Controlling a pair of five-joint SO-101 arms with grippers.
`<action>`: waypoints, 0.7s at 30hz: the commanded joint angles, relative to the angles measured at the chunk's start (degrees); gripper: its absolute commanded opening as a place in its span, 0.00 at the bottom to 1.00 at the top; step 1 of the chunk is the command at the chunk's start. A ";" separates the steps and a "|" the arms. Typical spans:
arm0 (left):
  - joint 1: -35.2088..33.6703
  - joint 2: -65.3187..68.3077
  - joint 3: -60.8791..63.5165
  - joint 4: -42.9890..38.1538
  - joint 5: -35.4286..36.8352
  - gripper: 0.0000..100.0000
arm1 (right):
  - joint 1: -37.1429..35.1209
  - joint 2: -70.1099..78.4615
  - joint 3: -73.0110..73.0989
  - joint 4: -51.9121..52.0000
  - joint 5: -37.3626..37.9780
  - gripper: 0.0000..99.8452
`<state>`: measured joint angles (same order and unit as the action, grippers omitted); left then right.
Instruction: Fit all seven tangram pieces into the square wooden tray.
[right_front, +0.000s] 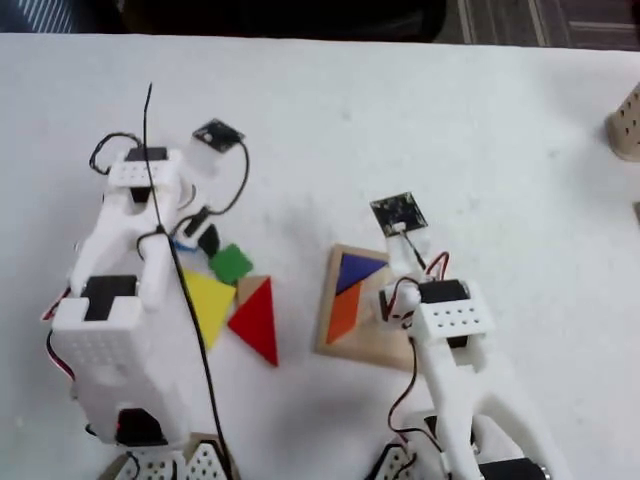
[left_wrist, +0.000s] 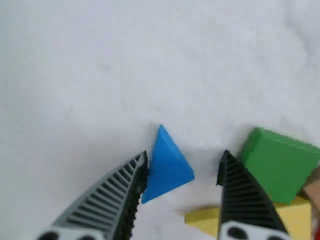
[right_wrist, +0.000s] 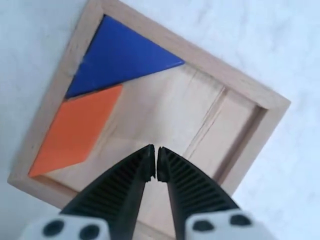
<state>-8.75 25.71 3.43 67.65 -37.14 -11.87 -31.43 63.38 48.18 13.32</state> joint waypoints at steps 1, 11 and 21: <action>-0.13 -0.57 -2.20 0.79 -4.40 0.24 | 0.57 -1.45 -0.26 0.22 1.14 0.02; -0.13 -0.31 -2.11 -0.97 -4.22 0.24 | 0.66 -1.45 -0.26 0.22 1.23 0.02; -0.66 -0.40 -2.46 -0.70 -12.75 0.24 | 0.57 -1.45 -0.26 0.22 1.49 0.02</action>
<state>-8.75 25.71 3.34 67.74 -48.40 -11.87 -31.43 63.38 48.18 13.76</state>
